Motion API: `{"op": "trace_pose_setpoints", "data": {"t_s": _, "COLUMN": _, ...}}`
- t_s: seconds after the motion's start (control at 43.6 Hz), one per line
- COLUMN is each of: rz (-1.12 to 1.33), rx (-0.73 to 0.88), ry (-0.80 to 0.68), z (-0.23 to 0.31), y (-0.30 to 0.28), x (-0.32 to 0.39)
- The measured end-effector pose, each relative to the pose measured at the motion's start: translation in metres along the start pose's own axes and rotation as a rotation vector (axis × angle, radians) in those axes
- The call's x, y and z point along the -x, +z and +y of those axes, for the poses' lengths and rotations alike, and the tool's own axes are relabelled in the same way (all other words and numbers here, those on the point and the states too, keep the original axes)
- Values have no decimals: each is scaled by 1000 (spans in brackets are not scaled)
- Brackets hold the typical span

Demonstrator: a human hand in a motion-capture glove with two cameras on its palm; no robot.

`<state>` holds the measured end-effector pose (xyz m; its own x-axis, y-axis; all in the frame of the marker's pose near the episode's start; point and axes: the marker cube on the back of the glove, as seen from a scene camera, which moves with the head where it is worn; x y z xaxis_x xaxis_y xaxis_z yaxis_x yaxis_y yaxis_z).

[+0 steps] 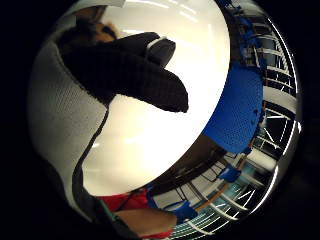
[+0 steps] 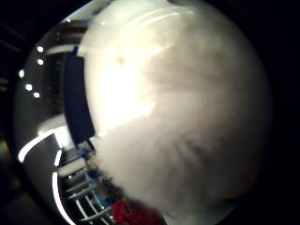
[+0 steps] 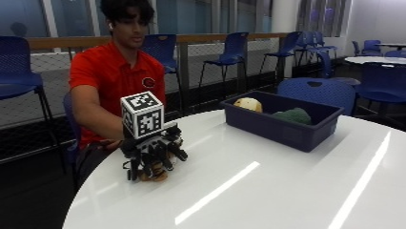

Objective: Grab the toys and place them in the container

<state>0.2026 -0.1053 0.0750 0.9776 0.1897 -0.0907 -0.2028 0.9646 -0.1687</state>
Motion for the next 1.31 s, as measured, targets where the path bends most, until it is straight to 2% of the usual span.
{"op": "trace_pose_setpoints", "data": {"t_s": 0.344, "rz": 98, "rx": 46, "ry": -32, "z": 4, "y": 6, "x": 12}}
{"op": "trace_pose_setpoints", "data": {"t_s": 0.551, "rz": 159, "rx": 87, "ry": 3, "z": 6, "y": 0, "x": 16}}
{"op": "trace_pose_setpoints", "data": {"t_s": 0.712, "rz": 215, "rx": -31, "ry": 19, "z": 15, "y": 3, "x": 24}}
{"op": "trace_pose_setpoints", "data": {"t_s": 0.895, "rz": 261, "rx": -235, "ry": -49, "z": 23, "y": 8, "x": 32}}
{"op": "trace_pose_setpoints", "data": {"t_s": 1.125, "rz": 215, "rx": -208, "ry": -71, "z": 15, "y": -4, "x": 36}}
{"op": "trace_pose_setpoints", "data": {"t_s": 1.309, "rz": 122, "rx": -216, "ry": -46, "z": 6, "y": -43, "x": 43}}
